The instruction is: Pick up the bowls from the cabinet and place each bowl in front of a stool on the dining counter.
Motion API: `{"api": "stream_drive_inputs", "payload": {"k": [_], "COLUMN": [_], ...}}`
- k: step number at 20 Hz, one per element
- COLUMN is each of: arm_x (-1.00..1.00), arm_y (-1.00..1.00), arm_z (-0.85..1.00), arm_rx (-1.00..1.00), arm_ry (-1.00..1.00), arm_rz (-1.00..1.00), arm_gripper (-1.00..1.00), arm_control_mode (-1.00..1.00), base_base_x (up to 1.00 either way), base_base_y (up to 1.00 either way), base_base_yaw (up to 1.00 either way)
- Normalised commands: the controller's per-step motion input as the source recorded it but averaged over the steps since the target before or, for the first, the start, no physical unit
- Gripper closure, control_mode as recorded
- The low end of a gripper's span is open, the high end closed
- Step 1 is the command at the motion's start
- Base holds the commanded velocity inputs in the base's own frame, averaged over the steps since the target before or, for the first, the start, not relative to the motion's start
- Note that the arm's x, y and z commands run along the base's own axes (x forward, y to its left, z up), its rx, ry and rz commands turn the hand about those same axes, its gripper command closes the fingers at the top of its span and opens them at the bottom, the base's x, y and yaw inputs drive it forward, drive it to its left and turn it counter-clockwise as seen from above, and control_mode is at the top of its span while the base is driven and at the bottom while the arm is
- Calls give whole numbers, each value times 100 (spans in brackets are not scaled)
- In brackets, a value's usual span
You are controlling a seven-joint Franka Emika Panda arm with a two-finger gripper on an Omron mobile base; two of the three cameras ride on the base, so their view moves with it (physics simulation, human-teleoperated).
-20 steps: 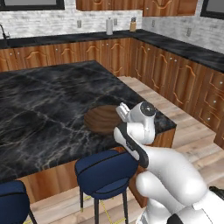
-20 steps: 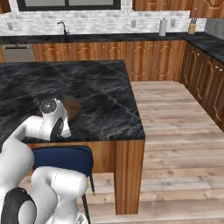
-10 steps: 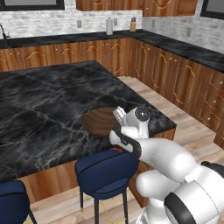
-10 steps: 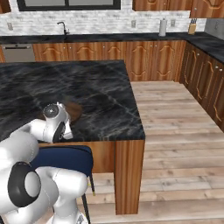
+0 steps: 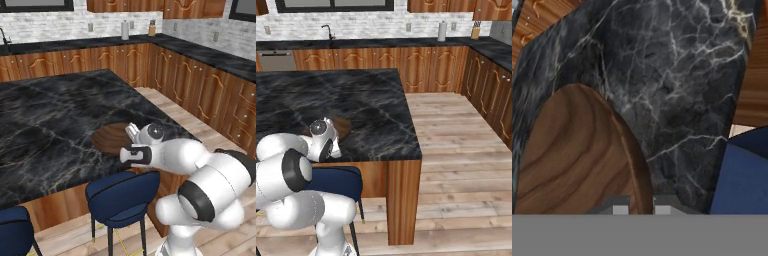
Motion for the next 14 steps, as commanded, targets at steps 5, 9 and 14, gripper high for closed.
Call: {"api": "stream_drive_inputs", "payload": {"k": [5,9,14], "arm_x": [44,52,50], "arm_y": [8,12,19], "arm_z": [-18,-16,-23], "arm_rx": [0,0,0], "arm_ry": [0,0,0], "arm_rz": [-2,-2,-2], "arm_gripper": [100,100,100], "arm_control_mode": [-100,-100,-100], "base_base_x": [0,0,0], "base_base_y": [0,0,0], "base_base_yaw": [0,0,0]}}
